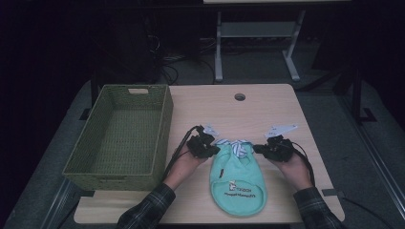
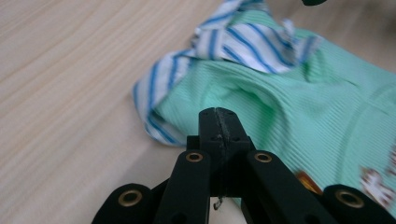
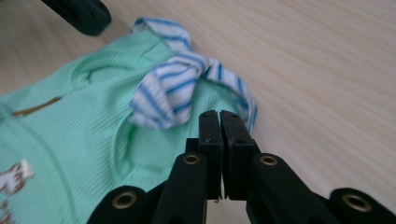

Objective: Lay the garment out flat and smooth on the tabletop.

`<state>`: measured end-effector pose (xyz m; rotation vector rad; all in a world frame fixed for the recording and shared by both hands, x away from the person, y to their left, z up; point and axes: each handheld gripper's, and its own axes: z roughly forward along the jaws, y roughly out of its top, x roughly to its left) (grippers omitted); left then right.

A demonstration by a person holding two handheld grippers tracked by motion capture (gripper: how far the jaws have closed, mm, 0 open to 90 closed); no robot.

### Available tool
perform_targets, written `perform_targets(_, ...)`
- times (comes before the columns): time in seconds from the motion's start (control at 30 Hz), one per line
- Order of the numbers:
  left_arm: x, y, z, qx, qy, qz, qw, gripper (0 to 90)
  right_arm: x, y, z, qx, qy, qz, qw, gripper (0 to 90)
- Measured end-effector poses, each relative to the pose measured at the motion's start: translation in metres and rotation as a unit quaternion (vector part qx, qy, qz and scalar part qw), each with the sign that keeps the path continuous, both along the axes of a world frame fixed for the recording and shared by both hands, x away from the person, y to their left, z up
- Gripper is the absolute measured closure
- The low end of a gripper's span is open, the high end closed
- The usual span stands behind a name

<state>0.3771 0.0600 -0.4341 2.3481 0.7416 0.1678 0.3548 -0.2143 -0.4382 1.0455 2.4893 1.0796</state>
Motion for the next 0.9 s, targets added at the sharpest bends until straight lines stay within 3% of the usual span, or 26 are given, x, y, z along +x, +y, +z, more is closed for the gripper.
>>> perform_targets(0.2, 0.01, -0.009, -0.018, 0.009, 0.015, 0.009, 0.9998, 89.6, 0.018, 0.008, -0.006, 0.001, 0.015, -0.003, 0.9999, 89.6)
perform_targets(0.27, 0.011, -0.009, -0.022, 0.016, 0.013, 0.009, 0.9998, 89.6, 0.02, 0.009, -0.011, 0.005, 0.022, -0.007, 0.9997, 84.8)
perform_targets(0.3, 0.011, -0.009, -0.022, 0.015, 0.015, 0.008, 0.9997, 89.6, 0.021, 0.008, -0.014, 0.009, 0.034, -0.011, 0.9993, 79.4)
perform_targets(0.37, 0.011, -0.008, -0.023, 0.012, 0.013, 0.008, 0.9998, 89.7, 0.021, 0.006, -0.016, 0.015, 0.042, -0.009, 0.999, 78.2)
perform_targets(0.47, 0.011, -0.008, -0.023, 0.015, 0.012, 0.006, 0.9998, 89.7, 0.021, 0.007, -0.018, 0.02, 0.046, -0.008, 0.9987, 78.2)
perform_targets(0.53, 0.011, -0.008, -0.023, 0.018, 0.01, 0.003, 0.9998, 89.7, 0.023, 0.01, -0.023, 0.007, 0.057, -0.008, 0.9983, 81.1)
perform_targets(0.57, 0.01, -0.008, -0.023, 0.019, 0.008, 0.002, 0.9998, 89.7, 0.023, 0.01, -0.023, 0.007, 0.057, -0.008, 0.9983, 81.1)
perform_targets(0.6, 0.01, -0.008, -0.023, 0.019, 0.006, 0.001, 0.9998, 89.8, 0.025, 0.011, -0.026, -0.005, 0.054, -0.006, 0.9985, 87.4)
perform_targets(0.83, 0.01, -0.008, -0.023, 0.02, 0.005, -0.004, 0.9998, 89.9, 0.026, 0.002, -0.021, -0.026, 0.026, -0.027, 0.999, 89.6)
perform_targets(0.9, 0.01, -0.008, -0.023, 0.02, 0.005, -0.004, 0.9998, 89.8, 0.028, -0.002, -0.024, -0.021, 0.031, -0.031, 0.9988, 89.6)
